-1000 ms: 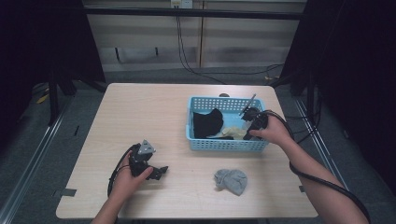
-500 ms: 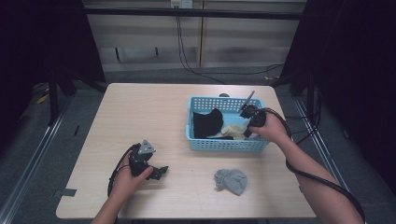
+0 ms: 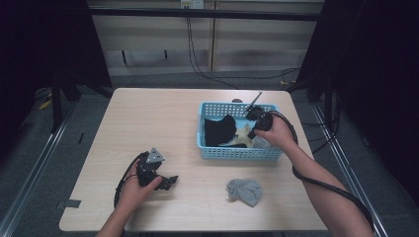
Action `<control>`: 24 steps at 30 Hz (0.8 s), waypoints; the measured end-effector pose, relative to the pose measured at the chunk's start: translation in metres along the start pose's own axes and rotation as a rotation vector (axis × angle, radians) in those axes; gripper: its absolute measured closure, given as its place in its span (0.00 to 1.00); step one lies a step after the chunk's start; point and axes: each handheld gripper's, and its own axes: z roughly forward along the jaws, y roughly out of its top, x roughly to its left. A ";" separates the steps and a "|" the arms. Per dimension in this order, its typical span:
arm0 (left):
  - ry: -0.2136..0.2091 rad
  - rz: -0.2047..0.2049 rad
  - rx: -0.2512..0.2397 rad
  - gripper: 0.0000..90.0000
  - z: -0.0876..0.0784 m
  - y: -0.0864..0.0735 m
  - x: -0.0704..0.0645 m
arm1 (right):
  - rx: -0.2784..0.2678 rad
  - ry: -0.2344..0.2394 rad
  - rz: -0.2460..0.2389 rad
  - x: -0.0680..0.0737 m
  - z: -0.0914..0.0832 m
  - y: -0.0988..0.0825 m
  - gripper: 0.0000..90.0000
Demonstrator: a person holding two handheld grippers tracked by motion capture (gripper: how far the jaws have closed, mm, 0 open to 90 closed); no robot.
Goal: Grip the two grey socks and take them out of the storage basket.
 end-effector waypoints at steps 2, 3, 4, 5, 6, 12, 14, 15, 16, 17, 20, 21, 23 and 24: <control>-0.002 -0.005 -0.001 0.00 0.000 0.000 0.000 | -0.035 -0.001 0.010 0.003 -0.002 0.004 1.00; -0.002 -0.005 -0.001 0.00 0.000 0.000 0.000 | -0.034 0.002 0.011 0.004 -0.001 0.006 0.99; -0.002 -0.005 -0.002 0.00 0.000 0.000 0.000 | -0.023 -0.001 0.022 0.005 -0.001 0.007 0.94; -0.002 -0.005 -0.002 0.00 0.001 0.000 0.000 | -0.015 -0.005 0.026 0.005 -0.001 0.007 0.85; -0.002 -0.005 -0.002 0.00 0.001 0.000 0.000 | -0.005 -0.006 0.024 0.004 -0.002 0.006 0.77; -0.002 -0.005 -0.002 0.00 0.001 0.000 0.000 | 0.076 -0.031 0.028 -0.004 -0.010 -0.011 0.61; -0.002 -0.004 -0.002 0.00 0.001 0.000 0.000 | 0.101 -0.030 0.017 -0.006 -0.008 -0.018 0.59; -0.002 -0.004 -0.002 0.00 0.001 0.000 0.000 | 0.125 -0.020 0.009 -0.006 -0.005 -0.022 0.58; -0.002 -0.004 -0.002 0.00 0.001 0.000 0.000 | 0.135 -0.020 0.008 -0.006 -0.003 -0.024 0.57; 0.001 0.002 -0.001 0.00 0.000 0.000 0.000 | 0.153 -0.016 0.000 -0.006 -0.001 -0.027 0.57; 0.000 0.000 -0.001 0.00 0.000 0.000 0.000 | 0.168 0.008 0.003 -0.005 0.005 -0.032 0.57; -0.002 -0.004 0.000 0.00 0.000 0.000 0.000 | 0.162 0.019 0.019 -0.005 0.006 -0.033 0.57; -0.002 -0.006 -0.001 0.00 0.001 0.000 0.000 | 0.162 0.024 0.030 -0.006 0.006 -0.033 0.57; 0.001 0.000 0.001 0.00 0.000 0.000 0.000 | 0.162 0.029 0.036 -0.007 0.007 -0.033 0.57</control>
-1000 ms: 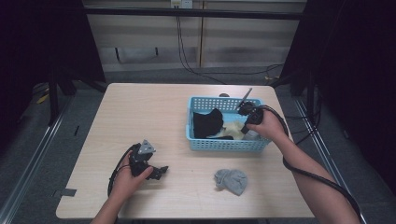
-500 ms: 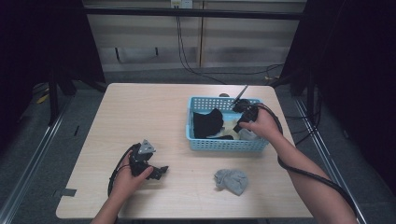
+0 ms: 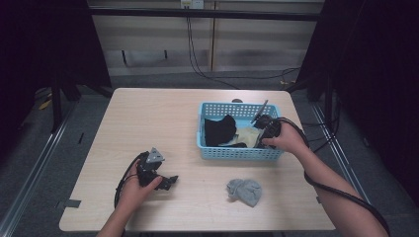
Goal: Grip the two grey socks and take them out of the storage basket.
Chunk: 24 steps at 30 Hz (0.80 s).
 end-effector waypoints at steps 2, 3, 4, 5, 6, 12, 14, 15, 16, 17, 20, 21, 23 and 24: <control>-0.002 -0.003 -0.001 0.00 0.000 0.000 0.000 | 0.008 0.000 0.009 -0.001 0.001 0.001 0.58; -0.001 0.000 0.000 0.00 0.000 0.000 0.000 | 0.013 -0.009 0.017 -0.001 0.001 0.001 0.60; 0.000 0.000 0.000 0.00 0.000 0.000 0.000 | 0.022 -0.015 0.012 -0.002 0.003 0.001 0.61; -0.001 0.000 0.000 0.00 0.000 0.000 0.000 | 0.037 -0.022 0.011 -0.002 0.006 0.001 0.62; -0.001 0.000 0.000 0.00 0.000 0.000 0.000 | 0.040 -0.017 0.014 -0.002 0.008 0.001 0.62; -0.002 0.009 0.006 0.00 0.000 0.000 0.000 | 0.008 0.055 0.048 -0.008 0.013 -0.001 0.77; -0.001 0.010 0.007 0.00 0.000 0.000 0.001 | 0.005 0.072 0.045 -0.008 0.013 -0.002 0.85; -0.001 0.009 0.007 0.00 0.000 0.000 0.001 | 0.007 0.078 0.048 -0.008 0.012 -0.002 0.88; -0.001 0.010 0.007 0.00 0.000 0.000 0.001 | 0.011 0.072 0.045 -0.008 0.012 -0.001 0.90; -0.001 0.009 0.007 0.00 0.000 0.000 0.001 | 0.013 0.061 0.045 -0.008 0.011 -0.001 0.91; -0.001 0.009 0.007 0.00 0.000 0.000 0.001 | 0.023 0.030 0.035 -0.005 0.007 0.002 0.93; 0.000 0.000 0.000 0.00 0.000 0.000 0.000 | 0.026 0.019 0.031 -0.004 0.005 0.003 0.93; 0.000 0.002 -0.002 0.00 0.000 0.000 0.000 | 0.012 0.014 0.029 -0.004 -0.003 0.004 0.93; -0.002 -0.004 -0.002 0.00 0.000 0.000 0.000 | 0.010 0.014 0.028 -0.005 -0.010 0.005 0.93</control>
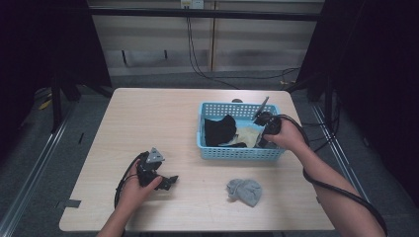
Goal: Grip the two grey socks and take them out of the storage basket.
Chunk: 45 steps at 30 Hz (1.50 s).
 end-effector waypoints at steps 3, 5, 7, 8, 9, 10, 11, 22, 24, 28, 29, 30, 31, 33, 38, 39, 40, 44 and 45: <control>0.003 0.006 0.001 0.00 0.000 0.000 0.000 | -0.005 0.002 0.005 -0.003 -0.014 0.001 0.94; 0.003 0.005 0.001 0.00 0.000 0.000 0.000 | -0.009 0.008 0.007 -0.004 -0.022 0.002 0.94; 0.002 0.005 0.001 0.00 0.000 0.000 0.000 | -0.011 0.006 0.003 -0.004 -0.028 0.003 0.94; 0.002 0.005 0.001 0.00 0.000 0.000 0.000 | -0.012 0.005 0.002 -0.004 -0.030 0.003 0.94; 0.001 0.004 0.001 0.00 0.000 0.000 0.000 | -0.017 0.002 -0.003 -0.004 -0.034 0.003 0.94; 0.002 0.005 0.001 0.00 0.000 0.000 0.000 | -0.024 0.008 0.001 -0.004 -0.037 0.004 0.94; 0.002 0.005 0.001 0.00 0.000 0.000 0.000 | -0.025 0.007 -0.001 -0.004 -0.040 0.004 0.94; 0.002 0.006 0.004 0.00 0.000 0.000 0.000 | -0.082 -0.005 -0.011 -0.004 -0.073 0.008 0.94; 0.002 0.006 0.004 0.00 0.000 0.000 0.000 | -0.088 -0.006 -0.008 -0.004 -0.078 0.009 0.94; 0.002 0.006 0.004 0.00 0.000 0.000 0.000 | -0.101 -0.009 -0.022 -0.001 -0.084 0.010 0.94; 0.002 0.006 0.004 0.00 0.000 0.000 0.000 | -0.096 -0.011 -0.024 0.000 -0.085 0.010 0.94; 0.002 0.007 0.004 0.00 0.000 0.000 0.001 | -0.099 -0.012 -0.030 0.000 -0.086 0.010 0.94; 0.001 0.006 0.004 0.00 0.000 0.000 0.000 | -0.105 -0.008 -0.029 0.001 -0.087 0.010 0.94; 0.002 0.006 0.004 0.00 0.000 0.000 0.000 | -0.116 -0.008 -0.031 0.003 -0.090 0.010 0.94; 0.002 0.007 0.004 0.00 0.000 0.000 0.001 | -0.127 -0.007 -0.068 0.010 -0.097 0.009 0.94; 0.002 0.006 0.004 0.00 0.000 0.000 0.000 | -0.132 -0.004 -0.075 0.012 -0.098 0.009 0.94; 0.002 0.006 0.004 0.00 0.000 0.000 0.000 | -0.138 -0.001 -0.086 0.015 -0.100 0.009 0.94; 0.002 0.006 0.004 0.00 0.000 0.000 0.000 | -0.154 0.010 -0.121 0.027 -0.103 0.009 0.94; 0.002 0.006 0.004 0.00 0.000 0.000 0.000 | -0.156 0.013 -0.137 0.030 -0.103 0.009 0.94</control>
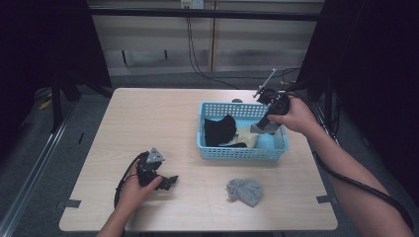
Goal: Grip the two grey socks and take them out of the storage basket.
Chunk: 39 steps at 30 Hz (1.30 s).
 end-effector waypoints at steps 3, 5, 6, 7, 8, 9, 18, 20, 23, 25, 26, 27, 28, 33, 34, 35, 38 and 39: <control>0.000 0.000 0.000 0.00 0.000 0.000 0.000 | -0.008 0.010 -0.032 0.008 0.000 0.001 0.94; 0.000 0.000 0.000 0.00 0.000 0.000 0.000 | -0.006 0.010 -0.044 0.013 0.000 0.002 0.94; 0.001 -0.001 -0.003 0.00 0.000 0.000 0.000 | -0.007 0.013 -0.051 0.016 0.000 0.002 0.94; 0.001 -0.001 -0.003 0.00 0.000 0.000 0.000 | -0.007 0.015 -0.057 0.019 -0.001 0.002 0.94; 0.001 -0.001 -0.003 0.00 0.000 0.000 0.000 | -0.010 0.015 -0.073 0.022 -0.002 0.002 0.94; 0.001 -0.001 -0.003 0.00 0.000 0.000 0.000 | -0.016 0.017 -0.084 0.024 -0.001 0.002 0.94; 0.001 -0.001 -0.003 0.00 0.000 0.000 0.000 | -0.045 0.028 -0.148 0.048 -0.015 0.003 0.94; 0.001 -0.001 -0.003 0.00 0.000 0.000 0.000 | -0.045 0.031 -0.165 0.055 -0.018 0.003 0.94; 0.000 -0.001 -0.002 0.00 0.000 0.000 0.000 | -0.056 0.048 -0.208 0.068 -0.020 0.003 0.94; 0.001 0.000 -0.003 0.00 0.000 0.000 0.000 | -0.058 0.058 -0.230 0.079 -0.020 0.002 0.94; 0.001 0.001 -0.003 0.00 0.000 0.000 0.000 | -0.060 0.066 -0.242 0.085 -0.020 0.001 0.94; 0.001 0.000 -0.004 0.00 0.000 0.000 0.000 | -0.062 0.079 -0.257 0.090 -0.019 0.001 0.94; 0.001 0.001 -0.004 0.00 0.000 0.000 0.000 | -0.063 0.095 -0.270 0.096 -0.018 0.001 0.94; -0.001 -0.005 -0.004 0.00 0.000 0.000 0.000 | -0.080 0.147 -0.360 0.127 -0.012 0.001 0.94; -0.001 -0.004 -0.004 0.00 0.000 0.000 0.000 | -0.074 0.159 -0.364 0.133 -0.009 0.002 0.94; -0.001 -0.005 -0.004 0.00 0.000 0.000 0.000 | -0.073 0.164 -0.382 0.138 -0.005 0.003 0.94; 0.001 0.000 -0.003 0.00 0.000 0.000 0.000 | -0.055 0.187 -0.406 0.148 0.007 0.006 0.94; 0.001 -0.002 -0.002 0.00 0.000 0.000 0.000 | -0.055 0.189 -0.411 0.150 0.012 0.007 0.94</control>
